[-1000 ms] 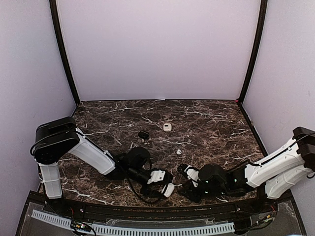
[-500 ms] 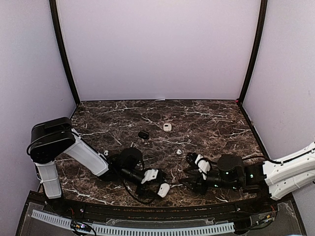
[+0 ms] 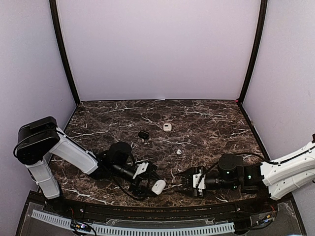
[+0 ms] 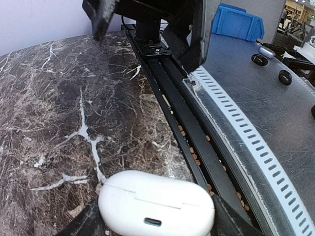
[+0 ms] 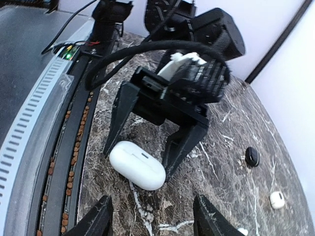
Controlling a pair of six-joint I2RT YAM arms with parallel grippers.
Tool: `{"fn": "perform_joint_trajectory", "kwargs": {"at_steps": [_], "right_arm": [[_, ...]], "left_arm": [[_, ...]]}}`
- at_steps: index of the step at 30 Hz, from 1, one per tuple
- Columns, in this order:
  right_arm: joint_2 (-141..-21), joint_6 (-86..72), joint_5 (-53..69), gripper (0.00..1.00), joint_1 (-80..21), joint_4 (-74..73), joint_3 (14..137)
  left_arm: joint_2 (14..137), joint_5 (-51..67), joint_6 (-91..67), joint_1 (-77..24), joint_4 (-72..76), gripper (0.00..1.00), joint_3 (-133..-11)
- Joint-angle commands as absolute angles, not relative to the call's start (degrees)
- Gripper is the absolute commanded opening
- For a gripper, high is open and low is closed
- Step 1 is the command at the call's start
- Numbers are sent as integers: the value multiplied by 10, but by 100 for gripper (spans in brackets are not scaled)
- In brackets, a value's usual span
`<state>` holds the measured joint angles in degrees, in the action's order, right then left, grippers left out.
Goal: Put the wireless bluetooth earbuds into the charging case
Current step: Pick up the charging case from the center of the board, then pass from the left arm to the right
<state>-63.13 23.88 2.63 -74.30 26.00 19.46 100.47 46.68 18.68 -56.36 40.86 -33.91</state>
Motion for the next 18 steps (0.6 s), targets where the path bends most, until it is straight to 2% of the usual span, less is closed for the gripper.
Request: {"fn": "perform_joint_trajectory", "kwargs": {"at_steps": [1, 18], "right_arm": [[-664, 397, 86, 55, -741, 289, 211], [-785, 597, 86, 53, -743, 211, 330]], "left_arm": [[972, 495, 183, -560, 404, 41, -329], [949, 534, 200, -560, 345, 39, -342]]}}
